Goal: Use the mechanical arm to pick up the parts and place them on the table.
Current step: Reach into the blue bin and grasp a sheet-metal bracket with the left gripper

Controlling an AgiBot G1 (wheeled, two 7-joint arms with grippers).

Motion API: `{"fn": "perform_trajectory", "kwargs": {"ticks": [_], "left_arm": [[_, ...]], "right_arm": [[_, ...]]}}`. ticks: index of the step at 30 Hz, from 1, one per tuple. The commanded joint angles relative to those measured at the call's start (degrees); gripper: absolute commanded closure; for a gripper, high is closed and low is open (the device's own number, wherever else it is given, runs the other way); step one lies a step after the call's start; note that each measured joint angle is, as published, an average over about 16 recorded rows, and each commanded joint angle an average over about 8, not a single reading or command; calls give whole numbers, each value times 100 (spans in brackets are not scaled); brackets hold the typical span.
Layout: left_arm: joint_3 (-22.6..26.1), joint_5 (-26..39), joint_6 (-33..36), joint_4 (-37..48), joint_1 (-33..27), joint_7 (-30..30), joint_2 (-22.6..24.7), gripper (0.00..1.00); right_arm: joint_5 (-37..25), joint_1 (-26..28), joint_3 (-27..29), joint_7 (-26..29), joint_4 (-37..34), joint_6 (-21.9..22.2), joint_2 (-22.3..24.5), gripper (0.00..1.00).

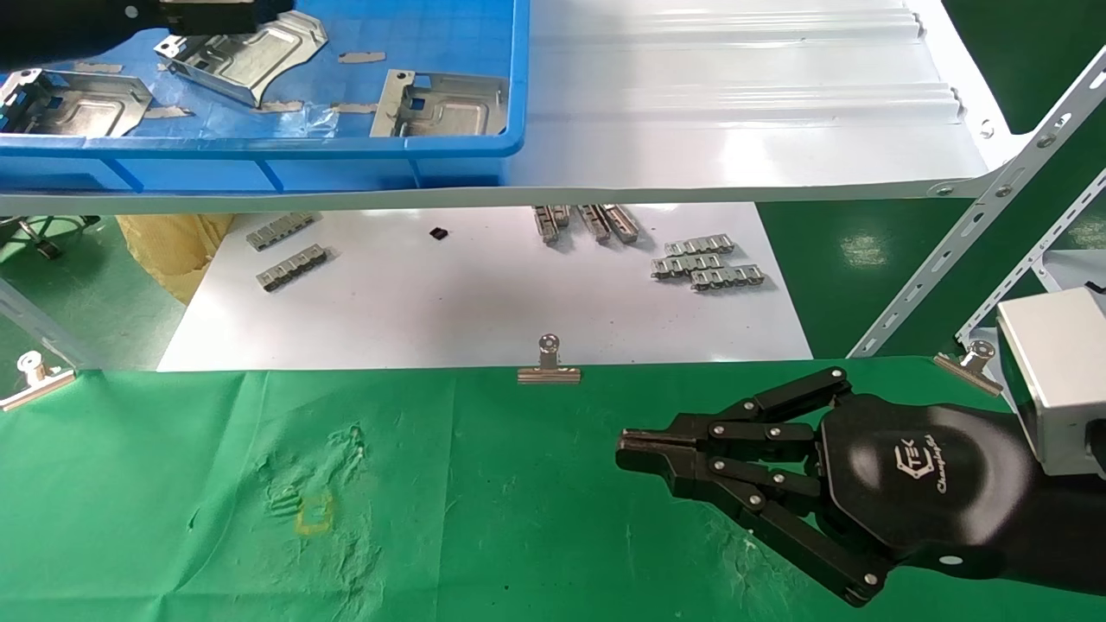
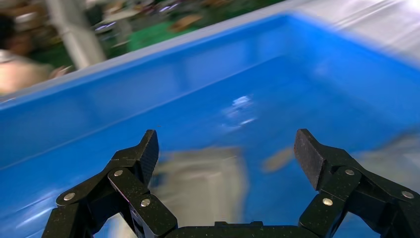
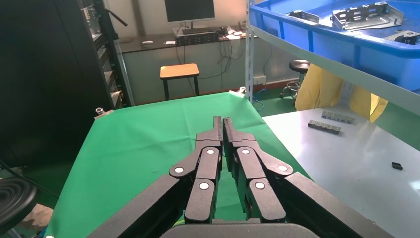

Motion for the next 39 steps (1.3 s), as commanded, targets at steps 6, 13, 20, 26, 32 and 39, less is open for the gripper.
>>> {"fn": "perform_trajectory", "kwargs": {"ticks": [6,13,20,26,32,39], "left_arm": [[330,628,-703,1049,-495,284,335,100],[403,741,-756,1468,-670,356,437,100],[359,681,-872,1663,-698,431,439,100],[324,633,-1038,1745,-675,502,448,100],[297,595,-1109,1774,-671,558,461,100],[272,559,-1078,1790,-672,603,465,100]], "right_arm": [[0,0,0,0,0,0,0,0],[0,0,-1,0,0,0,0,0],[1,0,-1,0,0,0,0,0],[1,0,-1,0,0,0,0,0],[1,0,-1,-1,0,0,0,0],[1,0,-1,-1,0,1,1,0]]}}
